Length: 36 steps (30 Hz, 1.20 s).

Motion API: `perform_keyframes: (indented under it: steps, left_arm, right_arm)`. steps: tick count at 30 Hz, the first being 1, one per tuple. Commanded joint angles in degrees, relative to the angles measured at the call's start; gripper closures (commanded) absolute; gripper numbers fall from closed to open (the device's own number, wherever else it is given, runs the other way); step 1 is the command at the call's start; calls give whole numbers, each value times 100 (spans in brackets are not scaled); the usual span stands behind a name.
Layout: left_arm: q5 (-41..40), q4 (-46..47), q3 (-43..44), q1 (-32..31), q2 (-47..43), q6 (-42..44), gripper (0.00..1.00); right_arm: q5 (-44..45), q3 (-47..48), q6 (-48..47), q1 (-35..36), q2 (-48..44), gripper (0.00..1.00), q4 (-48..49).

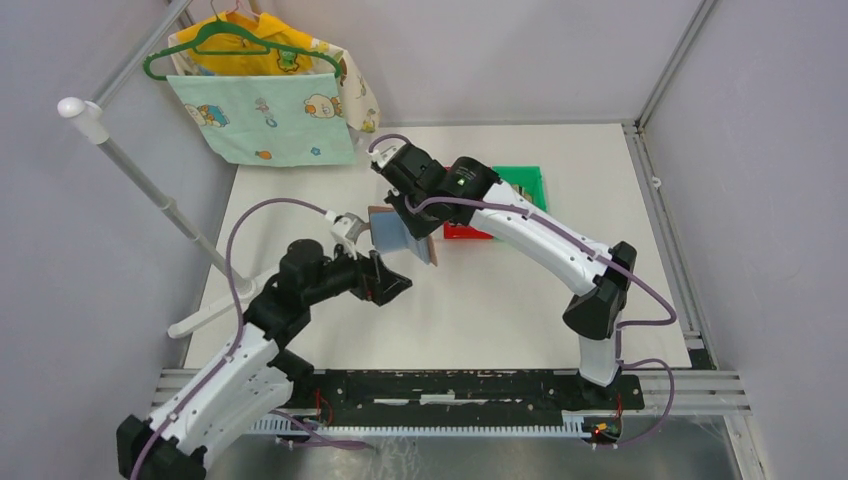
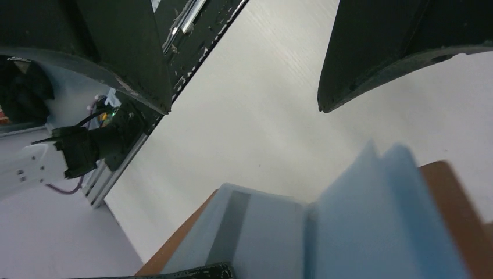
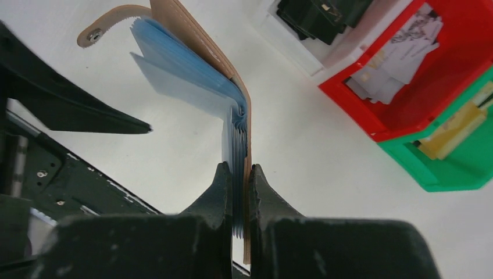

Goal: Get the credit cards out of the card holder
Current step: Remove the credit card from the card holder.

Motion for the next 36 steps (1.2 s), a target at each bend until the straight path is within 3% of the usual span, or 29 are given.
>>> perform_keyframes:
  steps: [1, 7, 18, 23, 36]
  left_arm:
    - [-1306, 446, 317, -584, 422, 225, 0]
    - [-1625, 334, 271, -670, 454, -473, 0]
    - [-933, 407, 751, -369, -129, -1275, 0]
    - [-780, 534, 916, -211, -97, -1670, 1]
    - [-452, 659, 1525, 39, -90, -1959, 6]
  right_arm:
    - [-553, -459, 450, -21, -519, 100, 1069]
    - [-1165, -743, 575, -59, -819, 100, 1487]
    - [-2891, -3373, 1302, -570, -2636, 100, 3994]
    - [-3574, -3976, 1774, -635, -2979, 100, 4898]
    - [-4129, -5645, 2793, -827, -3873, 100, 7395]
